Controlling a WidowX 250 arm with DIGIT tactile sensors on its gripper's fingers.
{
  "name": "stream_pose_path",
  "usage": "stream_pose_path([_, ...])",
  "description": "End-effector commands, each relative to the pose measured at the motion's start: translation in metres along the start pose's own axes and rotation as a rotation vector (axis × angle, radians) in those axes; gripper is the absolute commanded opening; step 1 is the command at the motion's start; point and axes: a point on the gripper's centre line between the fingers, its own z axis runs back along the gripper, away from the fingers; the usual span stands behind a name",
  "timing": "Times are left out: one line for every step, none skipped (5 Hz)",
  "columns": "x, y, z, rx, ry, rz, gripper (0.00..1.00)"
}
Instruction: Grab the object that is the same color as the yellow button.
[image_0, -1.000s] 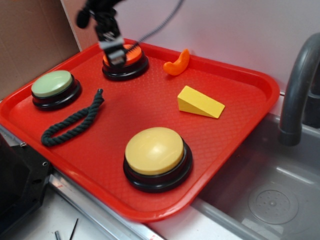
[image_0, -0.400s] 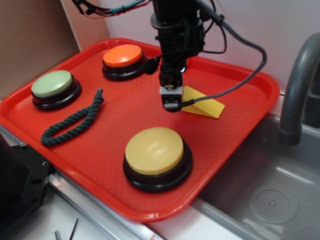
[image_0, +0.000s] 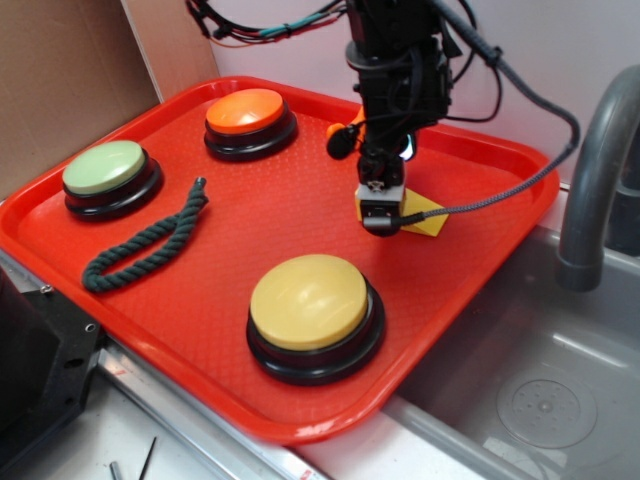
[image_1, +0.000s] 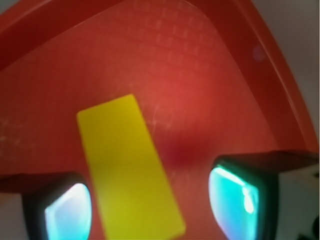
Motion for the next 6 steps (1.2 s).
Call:
stream_pose_path([0.004,-0.011,0.029,-0.056,-0.001,-0.088,1.00])
stream_pose_path([-0.010,-0.018,0.032,-0.047,0.025,-0.079,1.00])
stream_pose_path([-0.016,-0.013,0.024,-0.044,0.028,-0.075,1.00])
stream_pose_path([-0.013,-0.012,0.018,-0.053,0.032,-0.083,1.00])
stream_pose_path([-0.010,-0.007,0.006,-0.068,0.042,-0.069,1.00])
stream_pose_path([-0.011,-0.004,-0.002,-0.074,0.056,-0.023,1.00])
